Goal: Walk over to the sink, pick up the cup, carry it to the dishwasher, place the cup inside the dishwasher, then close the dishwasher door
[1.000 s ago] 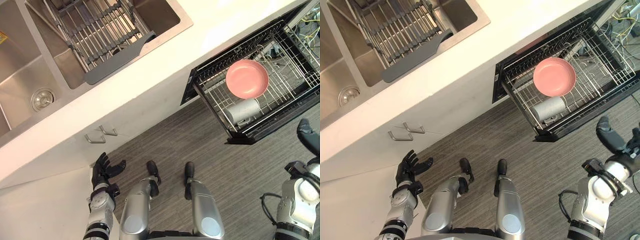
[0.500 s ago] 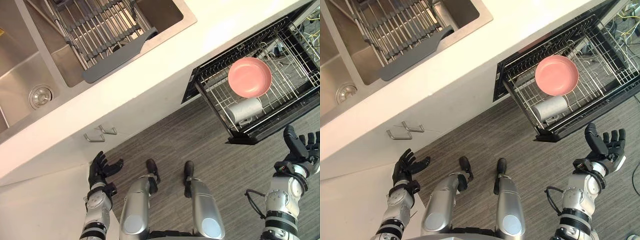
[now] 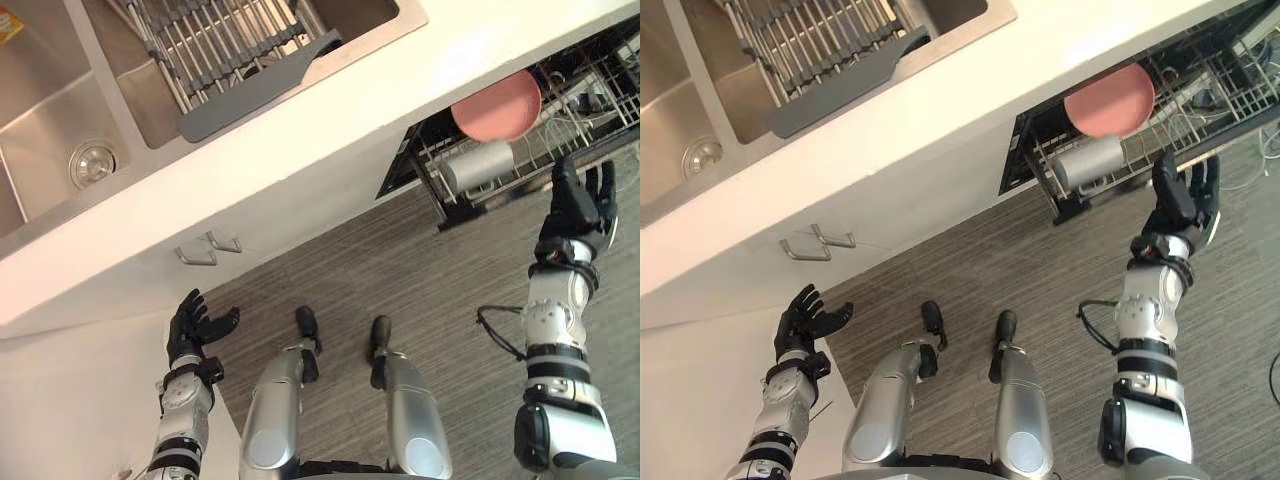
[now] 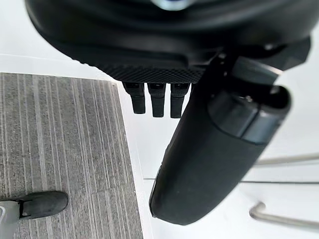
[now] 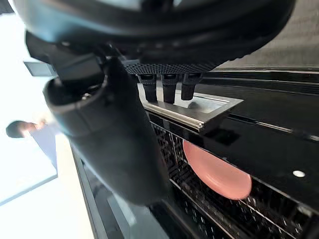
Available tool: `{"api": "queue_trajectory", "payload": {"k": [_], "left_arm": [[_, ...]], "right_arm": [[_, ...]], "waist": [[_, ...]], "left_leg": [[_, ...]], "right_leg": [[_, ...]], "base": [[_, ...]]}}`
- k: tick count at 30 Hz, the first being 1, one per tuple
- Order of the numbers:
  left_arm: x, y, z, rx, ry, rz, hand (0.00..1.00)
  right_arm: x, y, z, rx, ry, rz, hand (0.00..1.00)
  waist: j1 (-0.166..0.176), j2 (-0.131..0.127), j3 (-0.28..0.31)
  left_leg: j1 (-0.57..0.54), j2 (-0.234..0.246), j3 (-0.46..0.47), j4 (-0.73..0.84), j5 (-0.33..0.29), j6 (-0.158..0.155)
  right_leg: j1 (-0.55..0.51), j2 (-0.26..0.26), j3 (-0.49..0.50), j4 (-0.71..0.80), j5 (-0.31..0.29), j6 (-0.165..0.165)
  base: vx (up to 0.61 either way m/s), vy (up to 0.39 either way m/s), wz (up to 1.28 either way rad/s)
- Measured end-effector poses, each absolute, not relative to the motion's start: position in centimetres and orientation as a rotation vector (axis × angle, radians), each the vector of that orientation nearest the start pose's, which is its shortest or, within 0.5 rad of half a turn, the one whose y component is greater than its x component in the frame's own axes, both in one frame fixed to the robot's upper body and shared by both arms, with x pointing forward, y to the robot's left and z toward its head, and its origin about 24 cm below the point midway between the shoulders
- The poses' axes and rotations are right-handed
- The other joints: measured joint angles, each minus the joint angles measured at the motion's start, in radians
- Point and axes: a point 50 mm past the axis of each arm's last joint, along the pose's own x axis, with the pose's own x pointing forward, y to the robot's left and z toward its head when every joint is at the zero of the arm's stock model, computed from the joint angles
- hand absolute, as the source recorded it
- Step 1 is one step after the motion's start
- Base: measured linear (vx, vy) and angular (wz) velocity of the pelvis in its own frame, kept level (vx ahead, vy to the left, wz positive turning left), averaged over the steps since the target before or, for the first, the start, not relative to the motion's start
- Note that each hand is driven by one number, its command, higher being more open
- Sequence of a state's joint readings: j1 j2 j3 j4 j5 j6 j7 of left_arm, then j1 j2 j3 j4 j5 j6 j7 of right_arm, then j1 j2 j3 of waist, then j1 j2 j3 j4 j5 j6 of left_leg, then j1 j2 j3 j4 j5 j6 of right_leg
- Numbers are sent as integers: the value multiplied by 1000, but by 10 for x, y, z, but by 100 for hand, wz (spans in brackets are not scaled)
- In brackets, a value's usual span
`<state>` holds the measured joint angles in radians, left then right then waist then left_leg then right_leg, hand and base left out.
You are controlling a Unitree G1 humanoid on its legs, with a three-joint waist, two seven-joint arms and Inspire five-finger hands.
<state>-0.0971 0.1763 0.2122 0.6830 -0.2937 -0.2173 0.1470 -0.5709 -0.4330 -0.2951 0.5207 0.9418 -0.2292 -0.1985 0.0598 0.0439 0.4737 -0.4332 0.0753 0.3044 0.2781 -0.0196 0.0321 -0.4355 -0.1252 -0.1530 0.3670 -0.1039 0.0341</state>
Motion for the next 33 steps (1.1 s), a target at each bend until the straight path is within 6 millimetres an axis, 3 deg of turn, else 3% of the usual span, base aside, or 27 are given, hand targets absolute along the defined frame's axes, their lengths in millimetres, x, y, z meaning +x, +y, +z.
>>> {"api": "queue_trajectory", "payload": {"k": [4, 9, 15, 23, 26, 28, 29, 30, 31, 33], "left_arm": [[229, 249, -59, -139, 349, 477, 90], [227, 248, -64, -137, 372, 473, 90], [230, 235, -67, -146, 385, 437, 90], [232, 233, -66, -151, 381, 433, 90], [231, 230, -68, -161, 390, 432, 90], [226, 232, -69, -159, 389, 437, 90], [225, 232, -68, -158, 386, 438, 90], [224, 233, -68, -155, 383, 440, 90], [223, 234, -68, -153, 382, 441, 90], [217, 237, -70, -144, 397, 445, 90]], "right_arm": [[355, -306, 187, 613, -433, -442, 90], [368, -305, 223, 547, -470, -416, 90], [369, -313, 238, 469, -488, -440, 90], [370, -306, 234, 305, -462, -419, 90], [355, -300, 197, 150, -411, -371, 90], [340, -286, 142, 84, -279, -321, 90], [335, -284, 126, 75, -236, -315, 90], [323, -280, 93, 63, -138, -311, 90], [316, -278, 76, 55, -85, -312, 90], [281, -271, 14, 28, 136, -314, 90]], "waist": [[5, 48, 1], [31, 77, 2], [33, 90, 3], [29, 91, 4], [21, 89, 5], [2, 76, 8], [0, 71, 6], [-7, 59, 1], [-11, 51, -4], [-34, 21, -19]], "left_leg": [[-12, -11, -27, -9, 14, 4], [-26, -20, -82, -31, 38, -3], [-37, -29, -131, -56, 66, -8], [-35, -19, -154, -78, 94, -20], [6, -17, -164, -99, 98, -24], [65, -20, -169, -126, 99, -26], [78, -21, -169, -133, 99, -27], [99, -24, -170, -145, 99, -27], [105, -26, -171, -149, 100, -31], [131, -38, -182, -158, 98, -33]], "right_leg": [[-1, -5, -17, -5, 2, -3], [-5, -3, -41, -20, 8, -11], [-6, 3, -49, -46, 33, -14], [0, 16, -70, -60, 46, -29], [48, 23, -79, -81, 46, -30], [110, 28, -81, -109, 46, -29], [121, 29, -81, -112, 45, -29], [139, 27, -82, -115, 37, -26], [144, 25, -83, -115, 35, -24], [177, 20, -95, -125, 28, -17]], "base": [[6, -12, 16], [-5, -23, 14], [-13, 2, 4], [-35, -9, 6], [54, -7, 8], [78, 8, 6], [62, 13, 3], [43, 13, 4], [54, 27, 10], [72, 53, 14]]}}
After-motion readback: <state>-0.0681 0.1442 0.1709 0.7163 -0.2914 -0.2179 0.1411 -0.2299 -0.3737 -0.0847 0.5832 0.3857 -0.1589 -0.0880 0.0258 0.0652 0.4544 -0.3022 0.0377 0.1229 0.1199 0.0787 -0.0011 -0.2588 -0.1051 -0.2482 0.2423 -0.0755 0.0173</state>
